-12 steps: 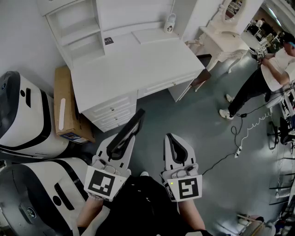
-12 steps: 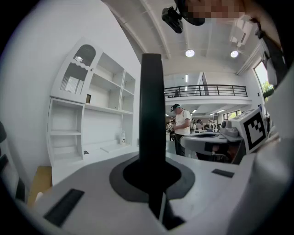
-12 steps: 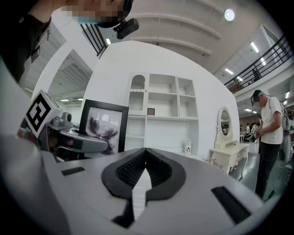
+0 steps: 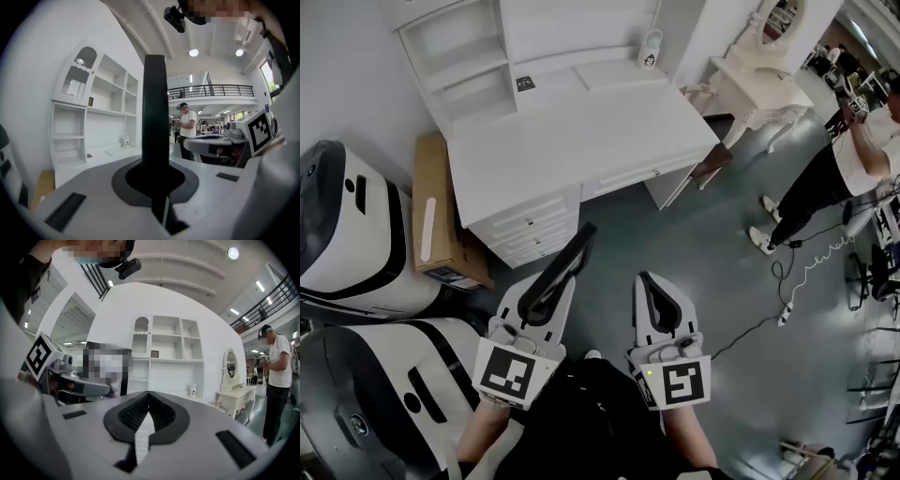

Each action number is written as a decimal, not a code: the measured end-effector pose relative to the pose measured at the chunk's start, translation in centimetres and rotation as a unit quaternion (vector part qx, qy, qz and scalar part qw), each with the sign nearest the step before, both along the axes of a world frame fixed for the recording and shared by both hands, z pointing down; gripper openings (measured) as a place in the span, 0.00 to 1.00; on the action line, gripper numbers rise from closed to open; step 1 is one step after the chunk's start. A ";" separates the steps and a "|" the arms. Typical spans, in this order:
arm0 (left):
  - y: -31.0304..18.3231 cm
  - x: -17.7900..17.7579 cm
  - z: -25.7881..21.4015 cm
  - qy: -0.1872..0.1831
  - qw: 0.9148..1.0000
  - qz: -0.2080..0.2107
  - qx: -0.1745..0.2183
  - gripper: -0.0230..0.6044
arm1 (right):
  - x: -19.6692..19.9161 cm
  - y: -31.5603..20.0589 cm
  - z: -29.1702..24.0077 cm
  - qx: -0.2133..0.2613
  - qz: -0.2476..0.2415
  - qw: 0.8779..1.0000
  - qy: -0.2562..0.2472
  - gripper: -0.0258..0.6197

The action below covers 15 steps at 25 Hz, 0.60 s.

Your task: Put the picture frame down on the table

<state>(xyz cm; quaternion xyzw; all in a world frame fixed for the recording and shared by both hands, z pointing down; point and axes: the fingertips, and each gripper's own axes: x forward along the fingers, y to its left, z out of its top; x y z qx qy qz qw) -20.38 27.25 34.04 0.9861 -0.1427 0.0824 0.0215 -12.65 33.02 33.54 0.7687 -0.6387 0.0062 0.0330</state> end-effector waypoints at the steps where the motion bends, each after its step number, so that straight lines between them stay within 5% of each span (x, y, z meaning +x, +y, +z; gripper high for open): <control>1: 0.1 0.0 0.0 0.000 1.000 -0.002 0.000 0.06 | 0.1 0.1 0.0 0.001 -0.001 1.000 -0.001 0.04; 15: 2.3 -0.2 0.1 -0.007 0.999 -0.047 0.000 0.06 | 1.3 2.1 0.3 0.013 -0.028 0.999 -0.030 0.04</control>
